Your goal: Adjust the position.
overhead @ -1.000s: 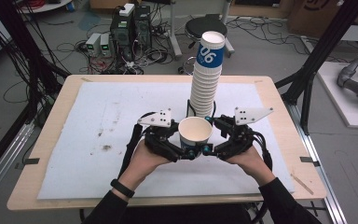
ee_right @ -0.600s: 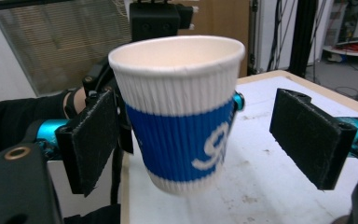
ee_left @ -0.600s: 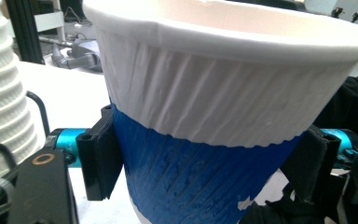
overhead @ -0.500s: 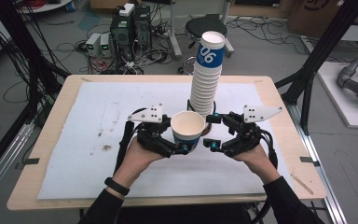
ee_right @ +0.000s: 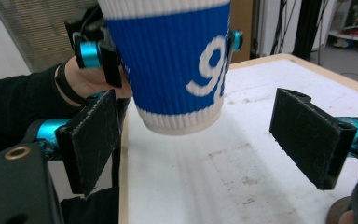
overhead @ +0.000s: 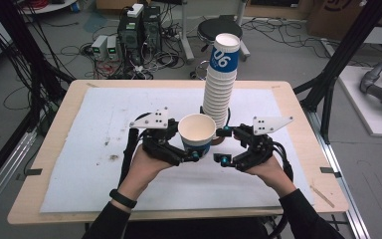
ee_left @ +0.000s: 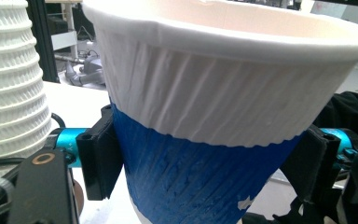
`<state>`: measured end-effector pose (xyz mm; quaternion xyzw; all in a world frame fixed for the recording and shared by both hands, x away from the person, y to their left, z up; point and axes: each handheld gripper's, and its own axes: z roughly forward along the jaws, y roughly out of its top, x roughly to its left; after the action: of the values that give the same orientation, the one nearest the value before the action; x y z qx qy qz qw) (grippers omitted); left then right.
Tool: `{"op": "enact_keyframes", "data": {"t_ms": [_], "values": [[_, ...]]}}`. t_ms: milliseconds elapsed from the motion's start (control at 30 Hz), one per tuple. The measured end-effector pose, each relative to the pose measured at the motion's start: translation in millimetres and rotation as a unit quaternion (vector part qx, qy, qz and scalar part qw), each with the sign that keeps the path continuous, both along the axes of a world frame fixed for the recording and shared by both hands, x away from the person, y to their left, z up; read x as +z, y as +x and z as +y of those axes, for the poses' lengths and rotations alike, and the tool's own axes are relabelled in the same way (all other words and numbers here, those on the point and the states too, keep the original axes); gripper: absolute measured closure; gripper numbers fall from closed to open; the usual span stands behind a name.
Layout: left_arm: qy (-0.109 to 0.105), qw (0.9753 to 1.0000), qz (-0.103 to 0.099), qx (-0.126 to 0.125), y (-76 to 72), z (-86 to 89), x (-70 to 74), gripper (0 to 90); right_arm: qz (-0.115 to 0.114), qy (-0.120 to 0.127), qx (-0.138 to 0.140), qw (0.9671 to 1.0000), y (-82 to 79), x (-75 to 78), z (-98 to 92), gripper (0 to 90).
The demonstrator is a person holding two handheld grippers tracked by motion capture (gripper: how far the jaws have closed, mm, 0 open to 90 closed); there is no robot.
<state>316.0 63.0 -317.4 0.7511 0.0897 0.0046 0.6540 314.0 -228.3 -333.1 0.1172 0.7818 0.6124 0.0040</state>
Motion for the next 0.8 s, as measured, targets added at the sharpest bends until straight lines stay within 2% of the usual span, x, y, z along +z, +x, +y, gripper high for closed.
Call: {"op": "enact_keyframes", "data": {"t_ms": [333,633,800], "values": [[-0.006,0.9999,0.005,-0.008,-0.9,-4.0,-1.5,24.4,0.009,-0.008,0.008,0.9999,-2.4,-8.8,14.2,16.1],[-0.005,0.9998,0.014,-0.015,-1.6,-11.9,-6.1,24.4,0.004,-0.015,0.017,0.9997,-5.6,-11.6,24.2,16.2],[-0.006,0.9997,0.017,-0.018,-1.8,-14.2,-7.6,24.4,0.002,-0.017,0.015,0.9997,-6.3,-13.3,28.0,21.7]]}}
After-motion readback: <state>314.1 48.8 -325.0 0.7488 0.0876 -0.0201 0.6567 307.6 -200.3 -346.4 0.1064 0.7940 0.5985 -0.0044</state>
